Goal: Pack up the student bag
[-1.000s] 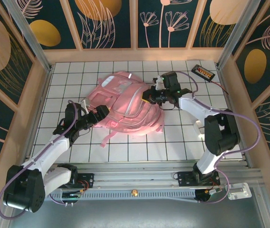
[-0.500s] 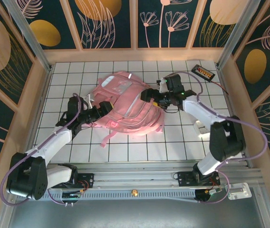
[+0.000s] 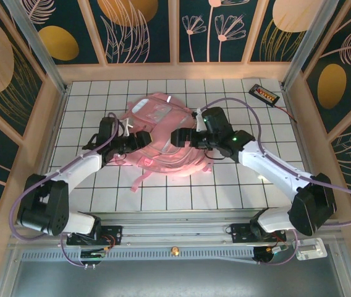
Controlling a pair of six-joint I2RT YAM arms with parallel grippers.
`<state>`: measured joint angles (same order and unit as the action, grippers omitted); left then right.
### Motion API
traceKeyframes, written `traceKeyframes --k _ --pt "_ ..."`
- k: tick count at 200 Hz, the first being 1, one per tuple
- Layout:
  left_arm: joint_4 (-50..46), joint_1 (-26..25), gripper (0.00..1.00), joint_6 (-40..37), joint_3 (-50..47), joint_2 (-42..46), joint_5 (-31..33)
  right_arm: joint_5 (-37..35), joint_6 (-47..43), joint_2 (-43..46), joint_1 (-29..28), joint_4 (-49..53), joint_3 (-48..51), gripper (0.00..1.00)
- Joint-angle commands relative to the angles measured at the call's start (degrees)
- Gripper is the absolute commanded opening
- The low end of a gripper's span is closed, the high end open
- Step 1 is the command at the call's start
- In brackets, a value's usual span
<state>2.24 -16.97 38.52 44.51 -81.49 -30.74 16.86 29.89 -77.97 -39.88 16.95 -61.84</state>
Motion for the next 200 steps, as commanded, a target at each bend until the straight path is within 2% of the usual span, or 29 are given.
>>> traceKeyframes --k 1,22,49,79,92,115,135,151,200 --pt "-1.7 -1.0 0.60 -2.8 3.0 -2.3 0.6 -6.1 1.4 0.1 -3.2 0.4 -0.1 0.97" --pt "-1.6 -1.1 0.59 -3.2 3.6 -3.7 1.2 -11.7 3.0 0.2 -7.0 1.0 0.0 0.93" --pt "-2.1 -1.2 0.54 -4.1 4.5 -5.7 1.3 -14.1 5.5 0.1 -10.4 0.2 1.1 0.88" --pt "-1.5 -1.5 0.40 -4.1 4.7 -7.3 1.0 -16.6 6.7 -0.5 -12.8 0.4 1.0 0.81" --pt "-0.6 -1.7 0.32 -3.3 4.5 -7.4 0.2 -17.5 7.4 -0.8 -13.6 0.7 1.0 0.75" --pt "3.8 -2.2 0.12 0.7 2.6 -6.9 -2.6 -24.3 10.3 -1.5 -16.0 2.5 1.0 0.67" --pt "7.9 -3.8 0.00 4.4 0.8 -5.8 -3.5 -30.8 13.7 -3.4 -18.6 6.3 0.0 0.60" --pt "11.1 -5.6 0.00 7.4 -0.3 -5.1 -3.7 -33.8 16.0 -5.0 -20.5 7.6 -0.4 0.58" --pt "20.7 -7.8 0.00 16.1 -5.0 -2.7 -4.5 -32.9 21.7 -7.1 -21.0 0.1 3.2 0.52"
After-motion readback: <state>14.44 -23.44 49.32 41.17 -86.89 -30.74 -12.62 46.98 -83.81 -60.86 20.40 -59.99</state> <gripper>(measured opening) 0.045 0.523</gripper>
